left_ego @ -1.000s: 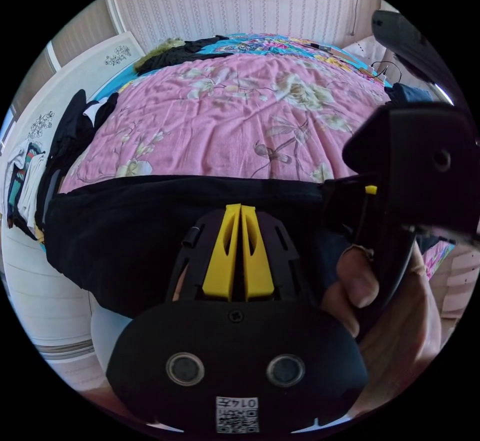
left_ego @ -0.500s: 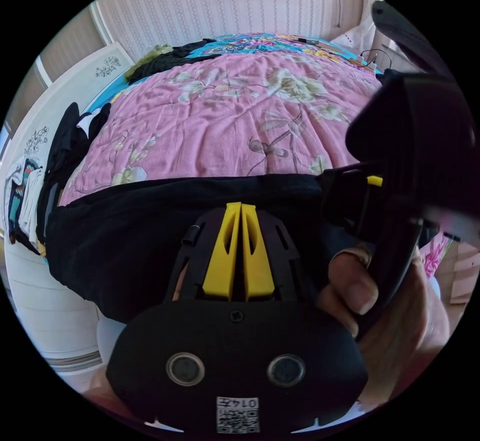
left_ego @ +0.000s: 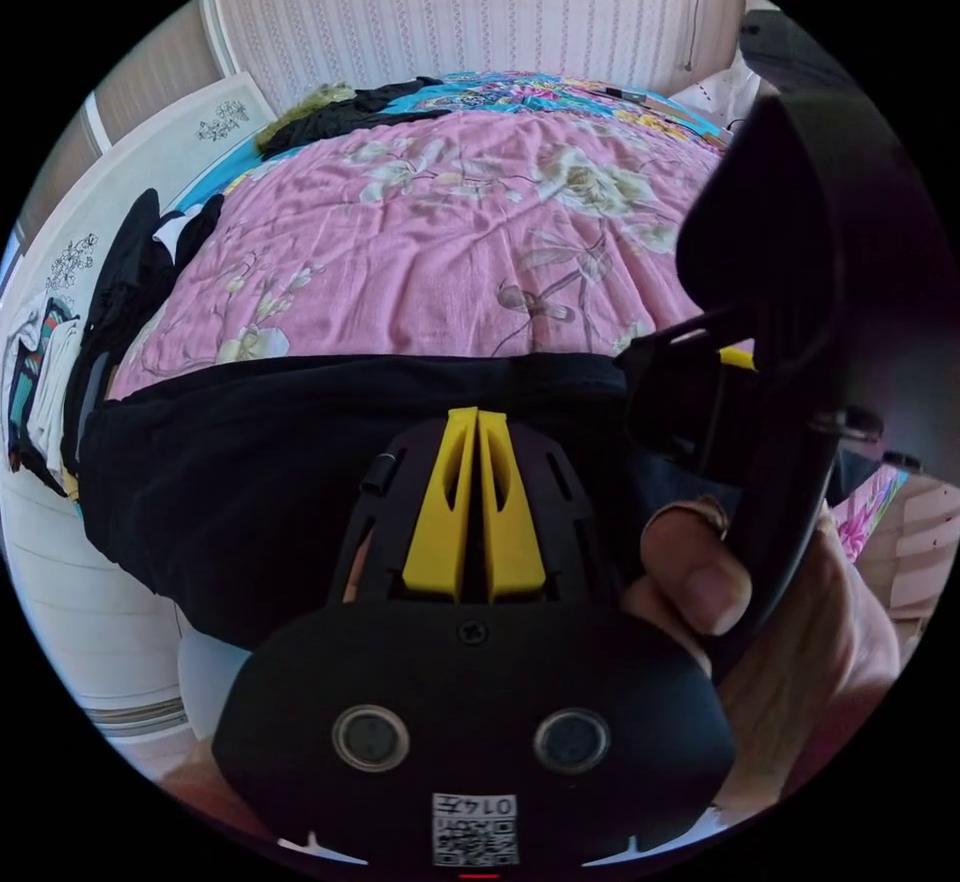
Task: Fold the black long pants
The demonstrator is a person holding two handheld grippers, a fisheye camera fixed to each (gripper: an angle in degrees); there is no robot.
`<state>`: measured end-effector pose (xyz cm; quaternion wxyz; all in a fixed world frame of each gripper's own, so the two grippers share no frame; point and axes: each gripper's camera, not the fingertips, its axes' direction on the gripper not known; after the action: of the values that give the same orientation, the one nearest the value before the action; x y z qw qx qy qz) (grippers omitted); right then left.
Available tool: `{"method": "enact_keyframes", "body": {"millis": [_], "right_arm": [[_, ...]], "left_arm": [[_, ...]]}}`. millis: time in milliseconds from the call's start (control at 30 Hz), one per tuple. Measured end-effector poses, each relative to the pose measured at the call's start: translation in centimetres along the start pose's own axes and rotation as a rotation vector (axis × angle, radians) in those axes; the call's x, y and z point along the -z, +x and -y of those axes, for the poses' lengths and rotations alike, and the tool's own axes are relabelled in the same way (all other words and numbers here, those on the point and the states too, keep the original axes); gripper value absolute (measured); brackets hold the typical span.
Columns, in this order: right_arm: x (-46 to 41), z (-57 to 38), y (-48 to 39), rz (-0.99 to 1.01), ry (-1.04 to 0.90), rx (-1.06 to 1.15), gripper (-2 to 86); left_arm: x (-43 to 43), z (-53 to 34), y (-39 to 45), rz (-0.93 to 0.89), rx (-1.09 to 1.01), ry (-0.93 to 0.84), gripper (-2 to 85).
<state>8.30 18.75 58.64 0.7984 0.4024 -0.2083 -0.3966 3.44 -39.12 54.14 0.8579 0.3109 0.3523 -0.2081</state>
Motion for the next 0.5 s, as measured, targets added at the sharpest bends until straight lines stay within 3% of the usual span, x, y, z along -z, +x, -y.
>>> {"method": "enact_keyframes", "body": {"millis": [267,500], "right_arm": [[0.1,0.3,0.7,-0.022,-0.019,-0.016,-0.3],[0.2,-1.2,2.6,0.011,0.084,0.057,-0.5]], "left_arm": [[-0.1,0.6,-0.5,-0.024,-0.003,-0.037,-0.9],[1.0,0.4,0.4,0.035,-0.117,0.027,-0.9]]}}
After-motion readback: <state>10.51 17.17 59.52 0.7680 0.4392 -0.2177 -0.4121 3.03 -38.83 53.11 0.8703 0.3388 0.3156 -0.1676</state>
